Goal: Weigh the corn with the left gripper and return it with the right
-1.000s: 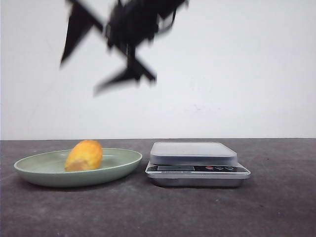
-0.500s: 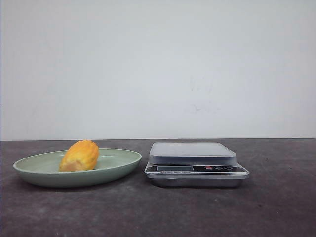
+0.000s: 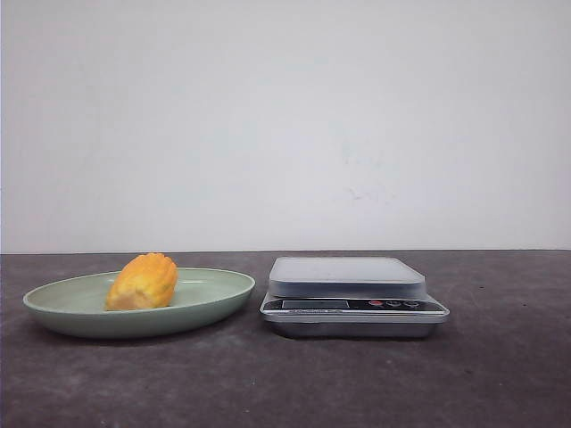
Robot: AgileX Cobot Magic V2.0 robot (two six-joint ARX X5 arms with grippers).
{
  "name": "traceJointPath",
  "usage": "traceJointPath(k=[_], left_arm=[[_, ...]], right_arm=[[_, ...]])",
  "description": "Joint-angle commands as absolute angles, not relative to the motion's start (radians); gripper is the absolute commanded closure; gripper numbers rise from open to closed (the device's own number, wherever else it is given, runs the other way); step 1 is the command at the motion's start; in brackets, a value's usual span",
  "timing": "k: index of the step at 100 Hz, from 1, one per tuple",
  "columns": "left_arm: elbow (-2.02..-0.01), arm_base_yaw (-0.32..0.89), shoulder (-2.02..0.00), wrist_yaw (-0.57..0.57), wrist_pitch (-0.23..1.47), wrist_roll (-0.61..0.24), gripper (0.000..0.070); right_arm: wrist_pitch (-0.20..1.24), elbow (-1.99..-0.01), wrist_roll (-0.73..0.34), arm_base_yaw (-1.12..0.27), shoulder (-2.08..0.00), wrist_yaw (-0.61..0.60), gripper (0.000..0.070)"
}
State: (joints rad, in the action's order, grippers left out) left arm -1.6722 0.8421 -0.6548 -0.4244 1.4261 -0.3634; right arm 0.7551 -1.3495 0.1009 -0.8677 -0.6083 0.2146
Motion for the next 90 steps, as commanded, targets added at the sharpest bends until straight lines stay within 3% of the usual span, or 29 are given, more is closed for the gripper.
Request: traceJointPath(k=[1,27,90], left_arm=[[-1.687,0.85,-0.659,-0.439,1.461,-0.345,0.07],[-1.687,0.85,-0.659,-0.446,1.461,-0.44,0.07],[-1.687,0.85,-0.659,-0.446,1.461,-0.439,0.07]], right_arm=[[0.733,-1.316,0.096,-0.876,-0.594,0.218,0.07],[0.801,-1.261,0.057,-0.876,-0.601,0.21,0.07],[0.796,-1.262,0.057,-0.878,-0.599,0.211,0.07]])
